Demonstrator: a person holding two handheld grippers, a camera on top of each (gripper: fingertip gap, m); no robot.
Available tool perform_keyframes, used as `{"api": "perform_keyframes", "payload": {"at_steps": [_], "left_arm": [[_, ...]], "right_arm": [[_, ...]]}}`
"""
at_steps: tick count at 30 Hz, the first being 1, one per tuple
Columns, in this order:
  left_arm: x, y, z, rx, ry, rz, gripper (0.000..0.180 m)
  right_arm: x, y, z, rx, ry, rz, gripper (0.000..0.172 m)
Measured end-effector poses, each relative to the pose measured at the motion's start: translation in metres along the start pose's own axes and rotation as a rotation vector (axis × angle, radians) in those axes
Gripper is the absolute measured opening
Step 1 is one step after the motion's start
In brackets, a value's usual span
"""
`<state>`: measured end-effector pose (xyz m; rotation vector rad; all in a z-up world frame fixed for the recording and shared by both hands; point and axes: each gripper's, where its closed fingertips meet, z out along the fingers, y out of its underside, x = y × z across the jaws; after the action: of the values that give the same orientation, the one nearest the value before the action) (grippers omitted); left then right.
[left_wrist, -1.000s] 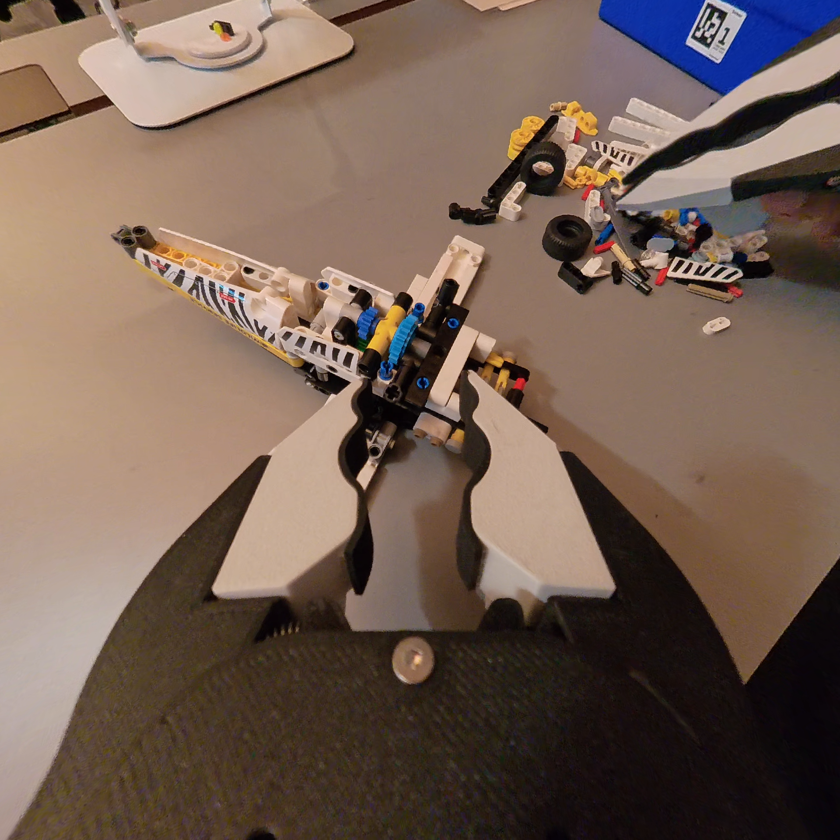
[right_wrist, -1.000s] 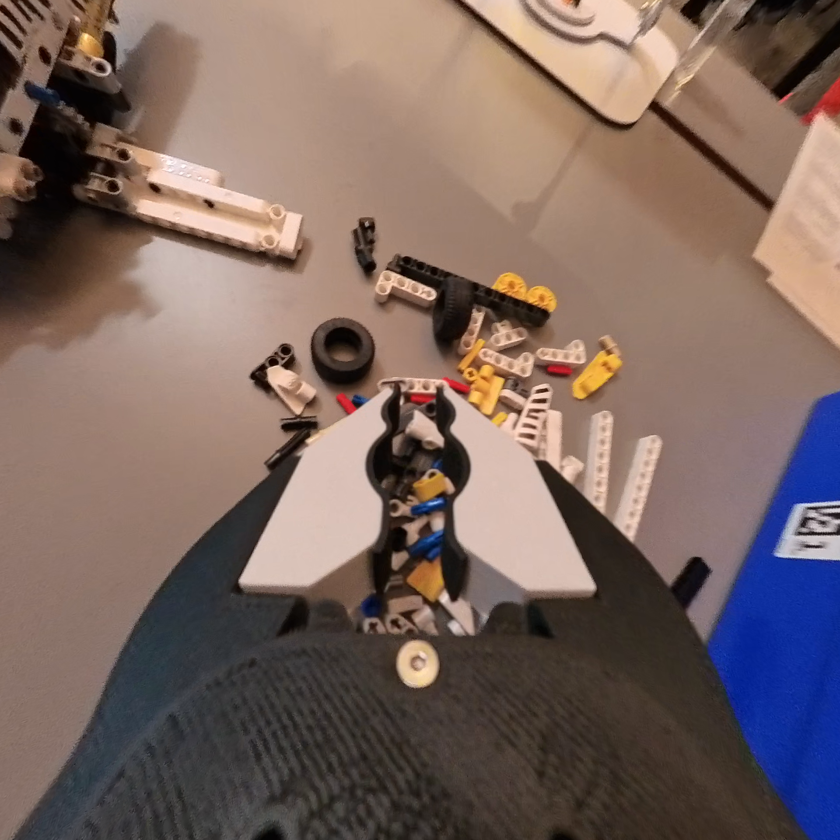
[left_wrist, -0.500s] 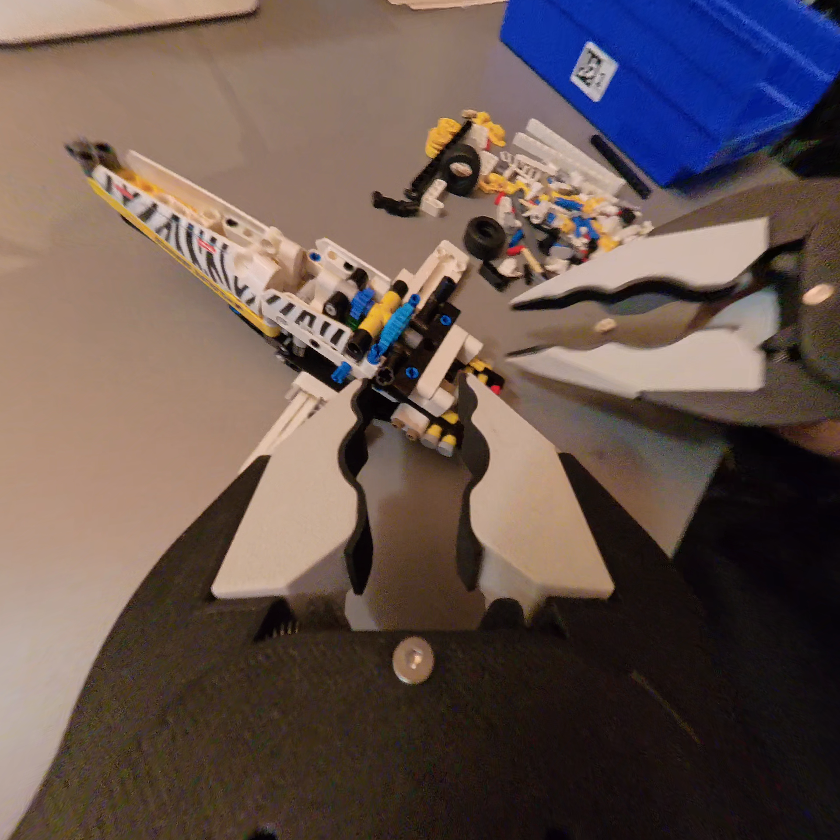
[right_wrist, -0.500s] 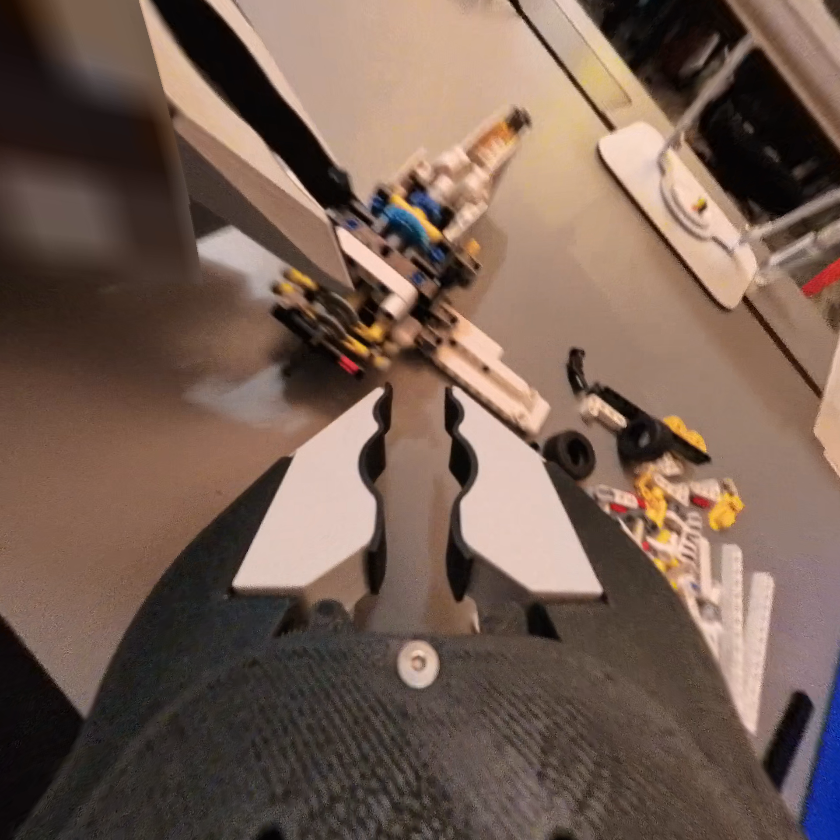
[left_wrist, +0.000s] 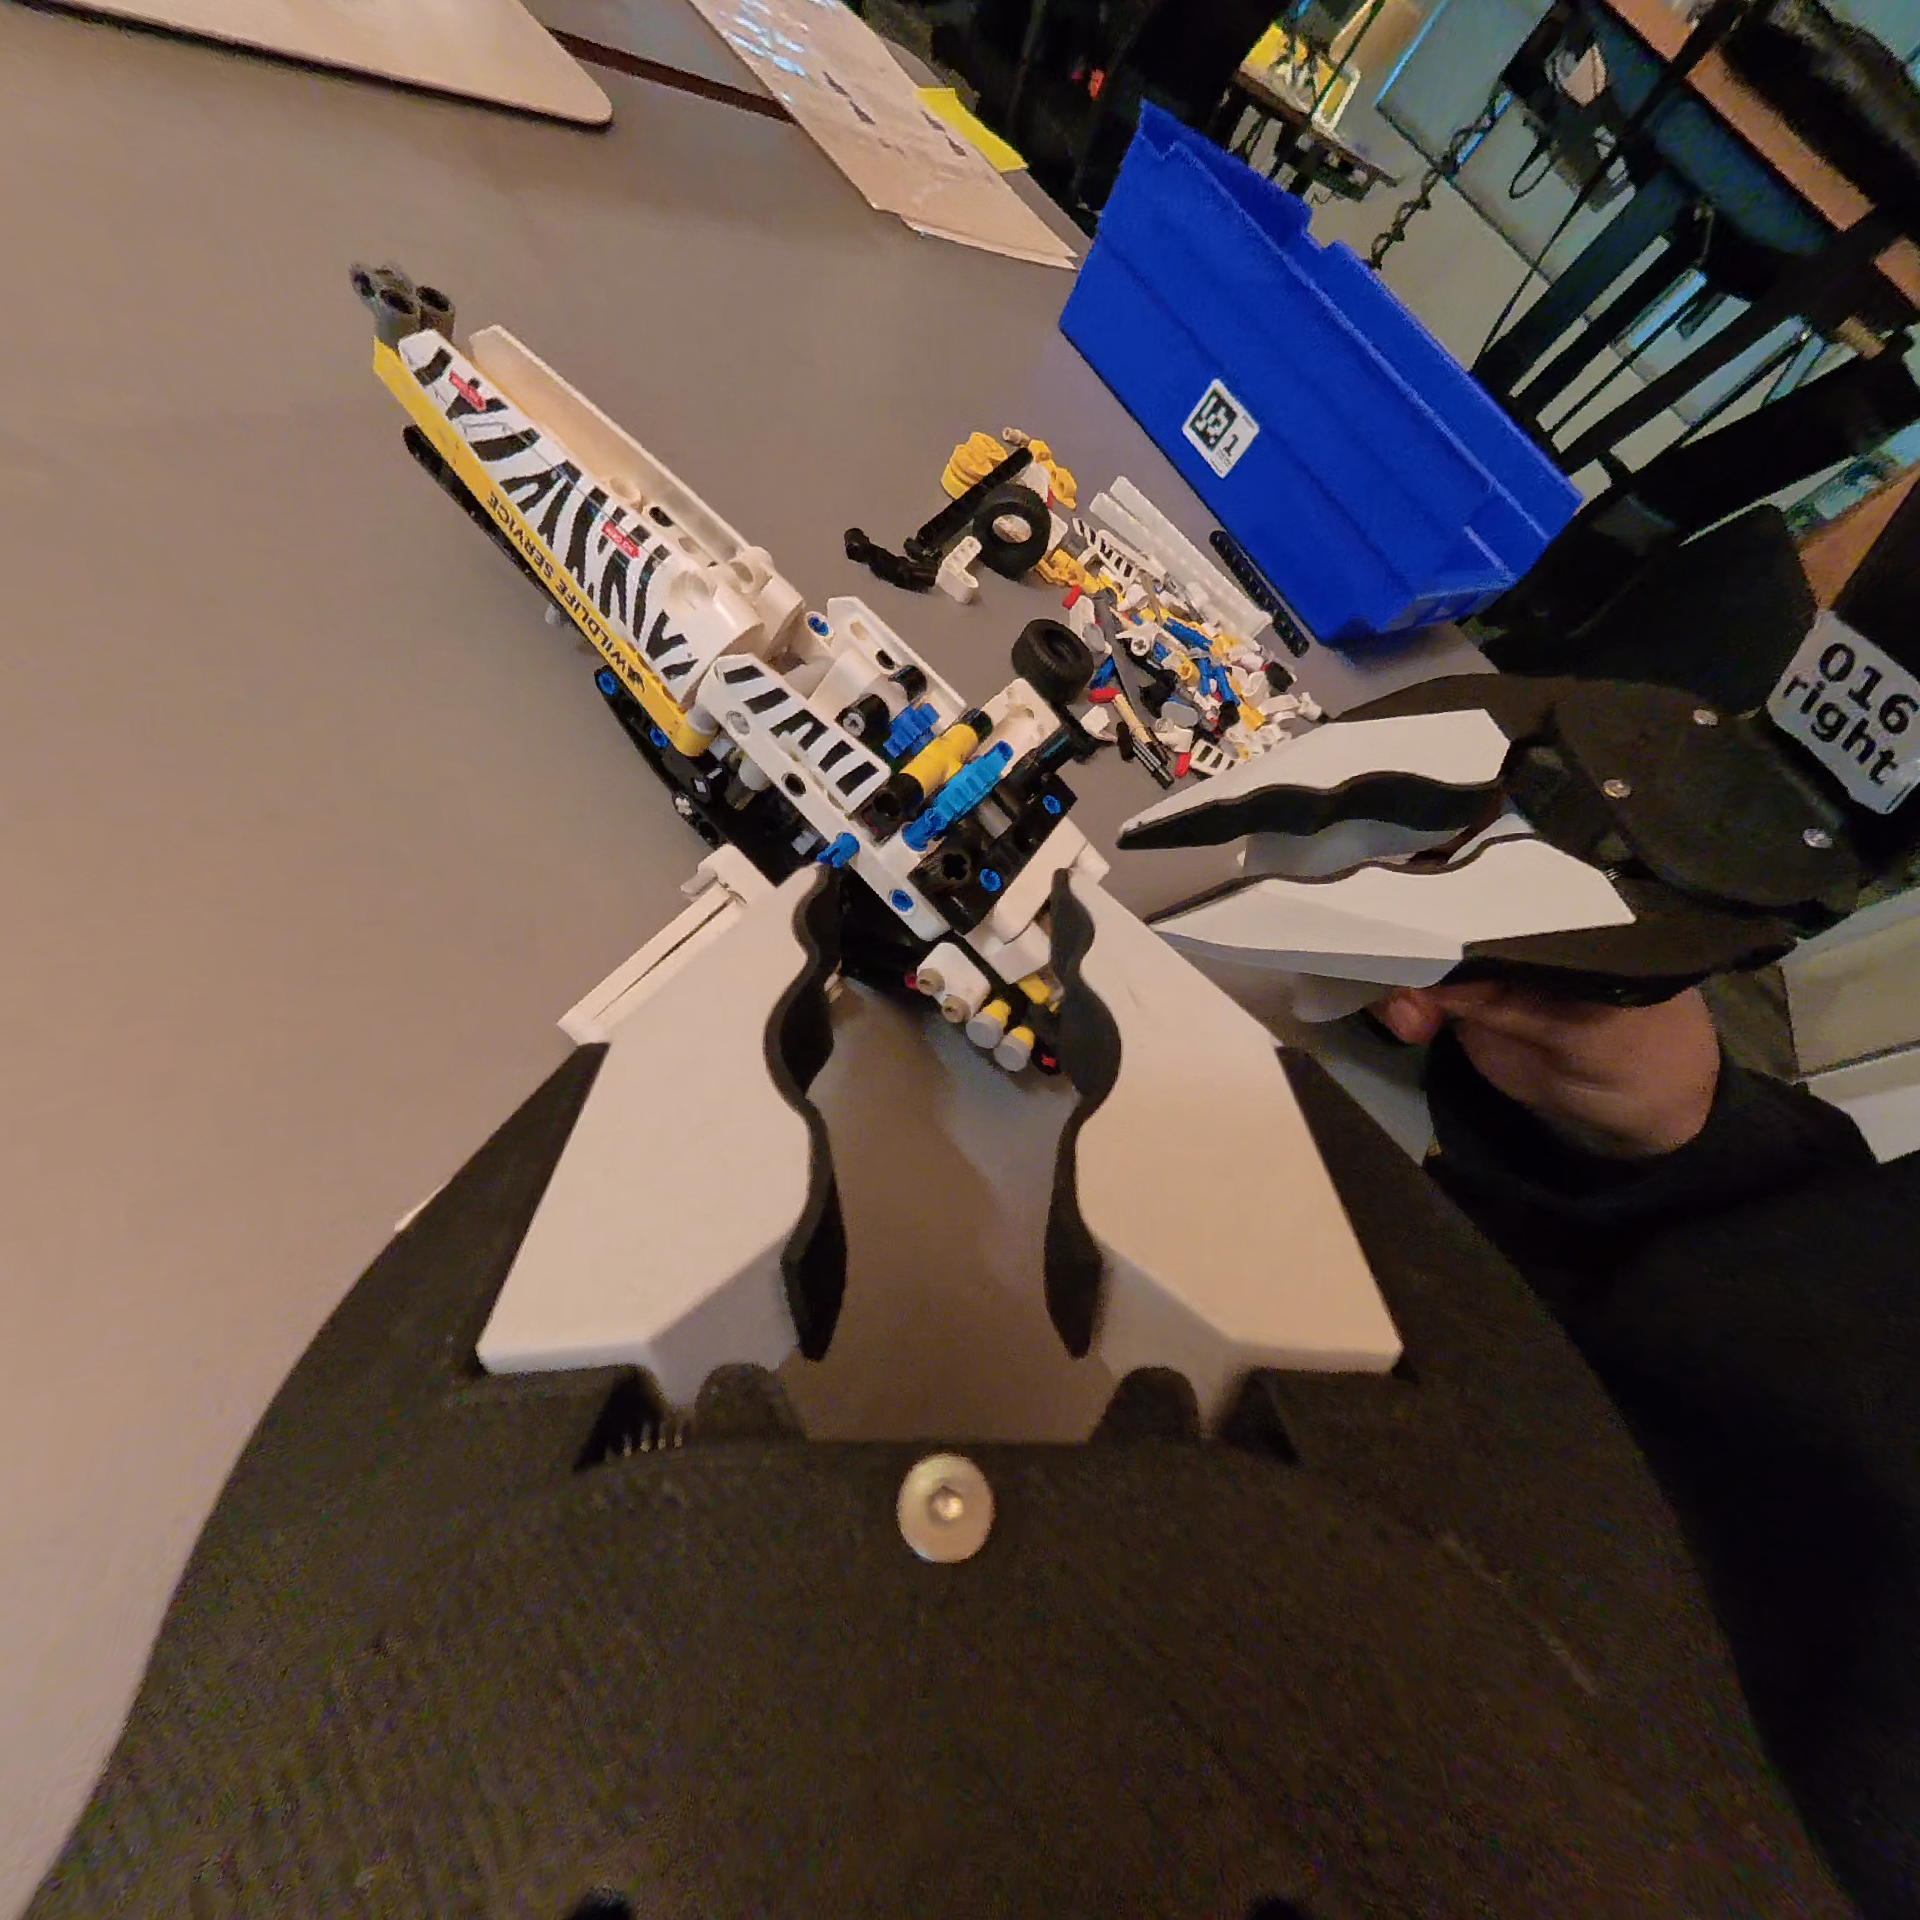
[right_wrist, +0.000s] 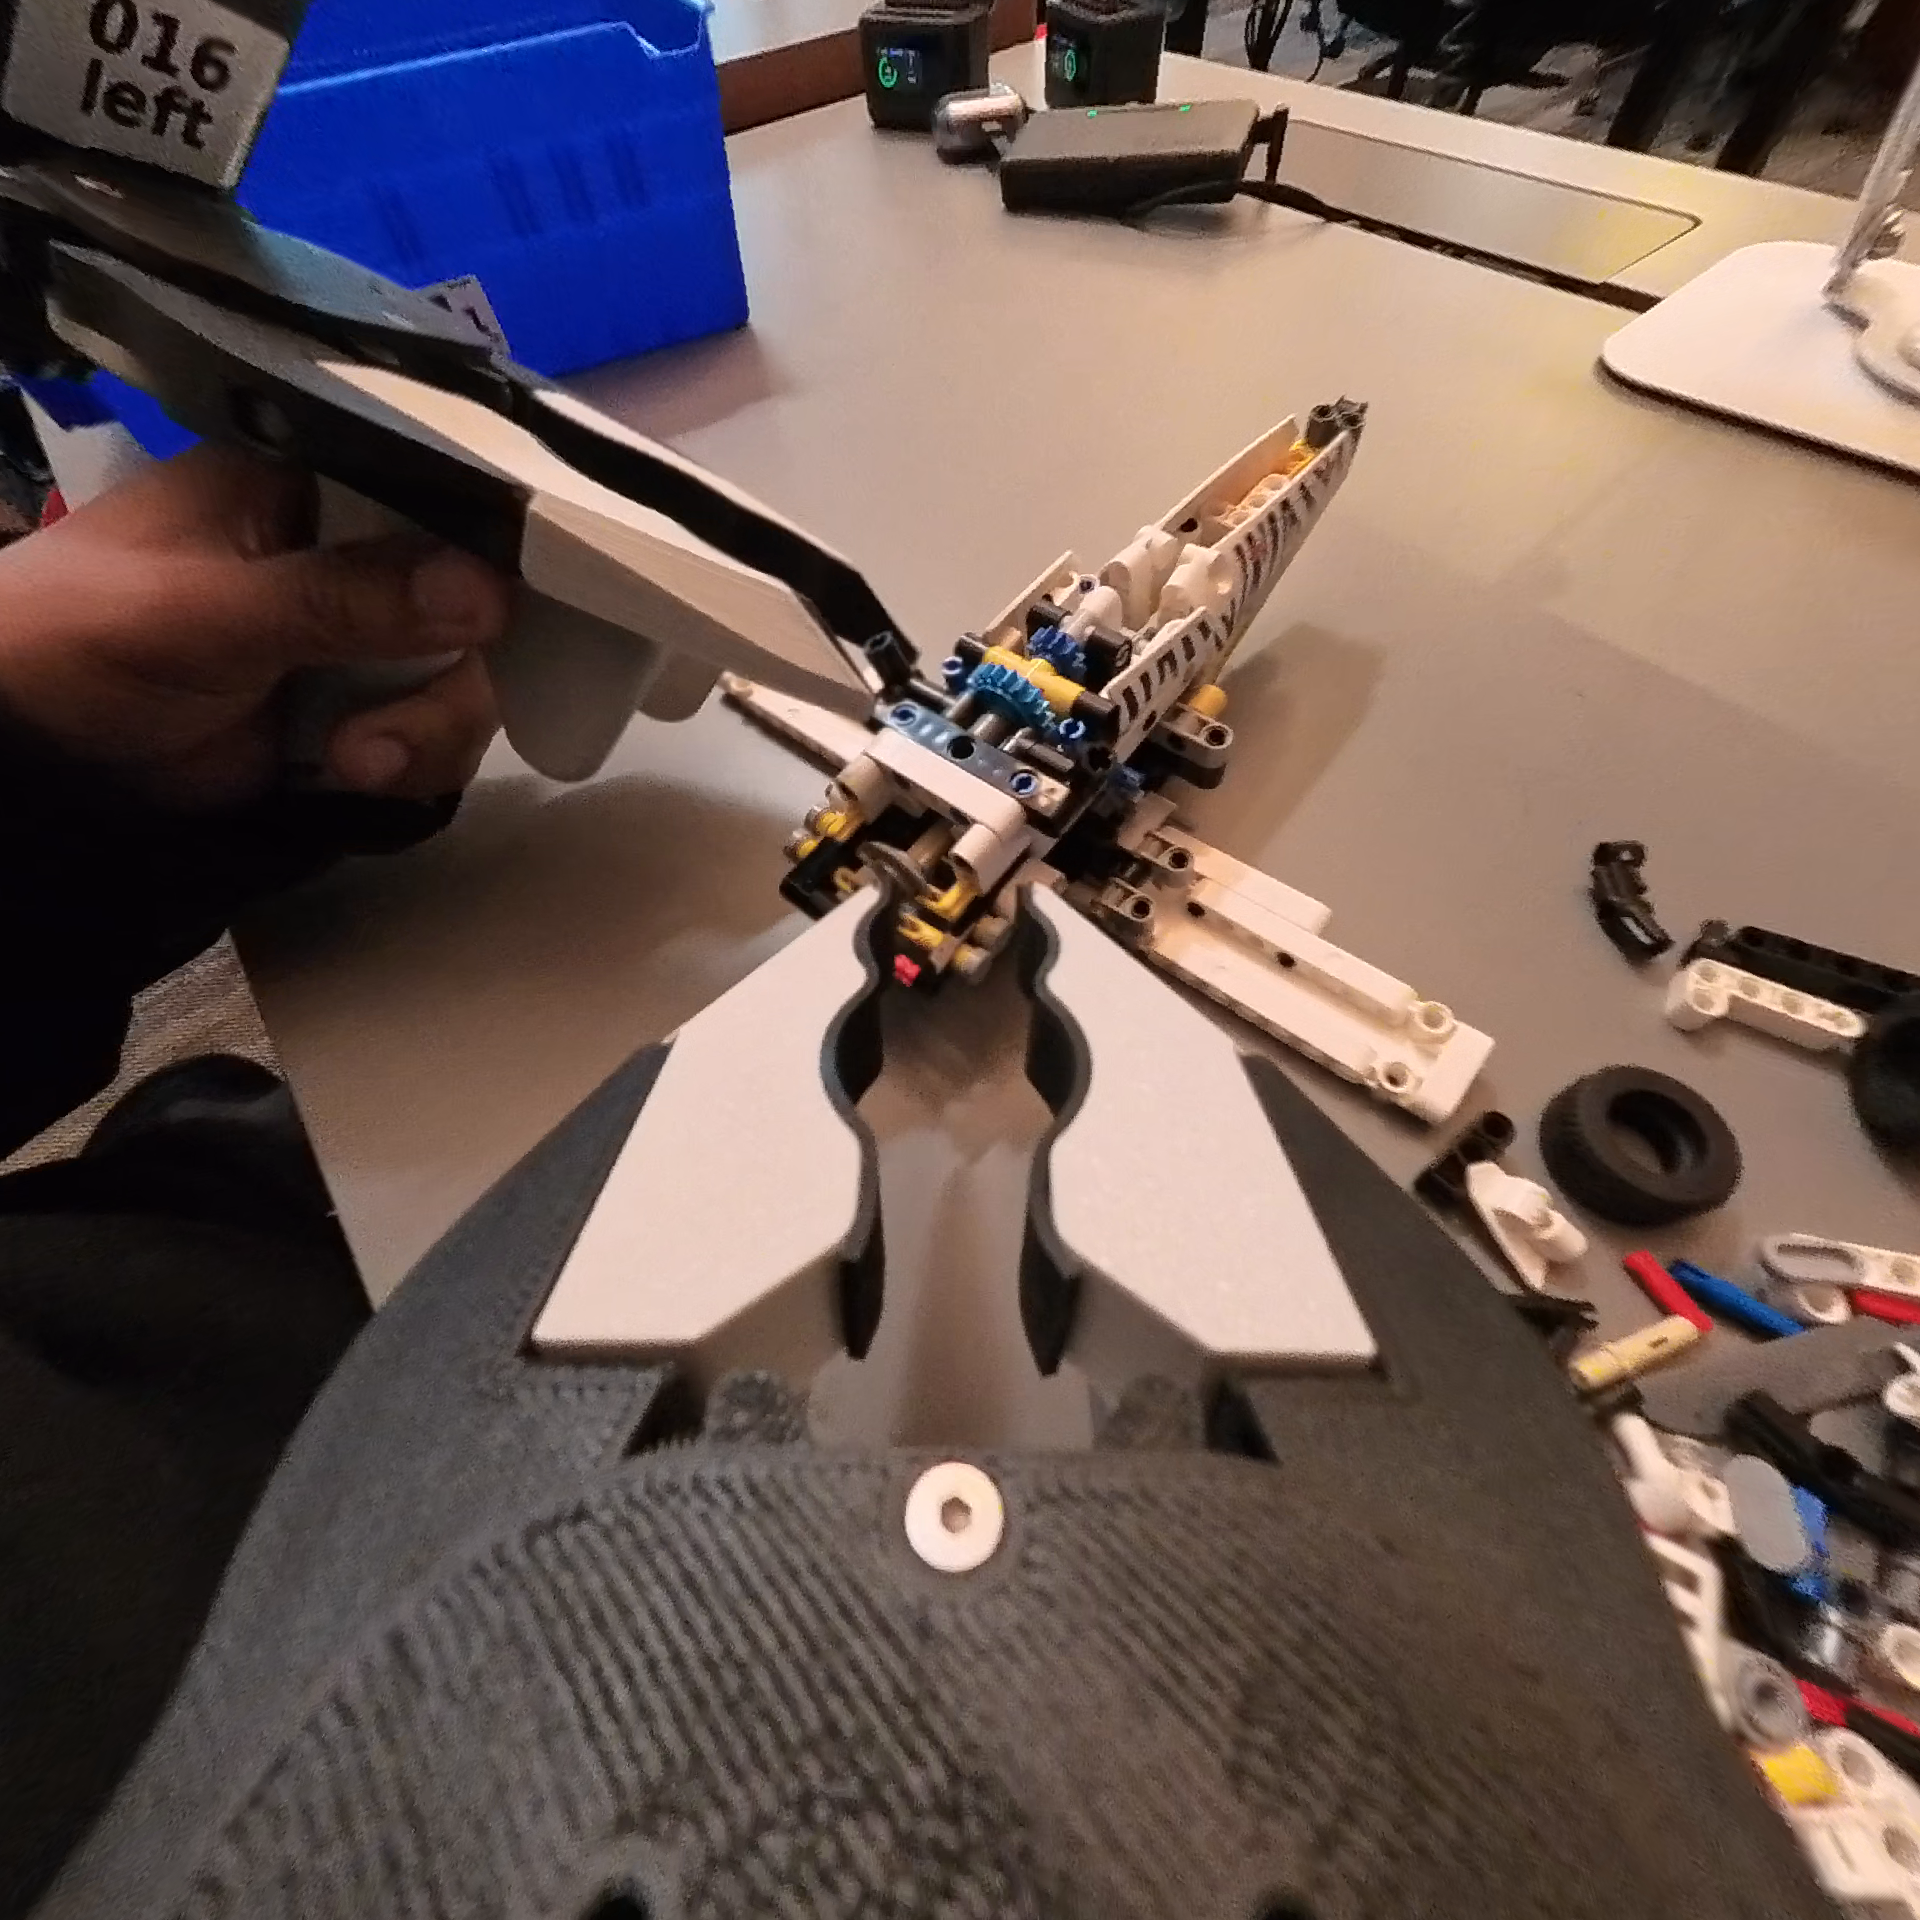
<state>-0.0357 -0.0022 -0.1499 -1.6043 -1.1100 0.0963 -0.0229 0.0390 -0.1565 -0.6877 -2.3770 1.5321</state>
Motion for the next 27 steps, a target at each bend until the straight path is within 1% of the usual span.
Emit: {"api": "perform_keyframes", "payload": {"at_steps": [2,4,7,10,12,16,19,21,24,26,27], "left_arm": [[0.001,0.002,0.002,-0.002,0.011,-0.003,0.035],[0.006,-0.001,0.003,0.023,0.045,-0.004,0.04],[0.009,-0.005,0.002,0.065,0.08,-0.023,0.04],[0.013,-0.001,0.005,0.044,0.136,-0.06,0.04],[0.014,0.0,0.006,0.042,0.147,-0.075,0.039],[0.018,0.006,0.005,0.018,0.136,-0.042,0.034],[0.027,0.013,0.006,-0.011,0.158,-0.025,0.029],[0.026,0.011,0.005,0.004,0.138,-0.014,0.028],[0.023,0.001,-0.002,0.046,0.085,0.037,0.035],[0.016,-0.007,-0.006,0.071,-0.006,0.097,0.039],[0.01,-0.01,-0.007,0.074,-0.078,0.133,0.046]], "right_arm": [[-0.003,0.0,0.005,-0.003,-0.02,0.012,0.019],[-0.004,0.0,0.008,-0.012,-0.024,0.015,0.019],[-0.001,-0.001,0.01,-0.024,-0.002,-0.003,0.017],[0.002,0.0,0.013,-0.042,0.018,-0.03,0.013],[0.005,0.001,0.014,-0.052,0.034,-0.045,0.009],[0.013,0.001,0.013,-0.065,0.047,-0.055,0.007],[0.023,0.001,0.013,-0.075,0.058,-0.062,0.005],[0.023,0.001,0.013,-0.077,0.044,-0.054,0.005],[0.023,0.0,0.011,-0.062,0.039,-0.062,0.006],[0.024,-0.002,0.009,-0.044,0.038,-0.06,0.008],[0.024,-0.003,0.008,-0.037,0.034,-0.054,0.009]]}}
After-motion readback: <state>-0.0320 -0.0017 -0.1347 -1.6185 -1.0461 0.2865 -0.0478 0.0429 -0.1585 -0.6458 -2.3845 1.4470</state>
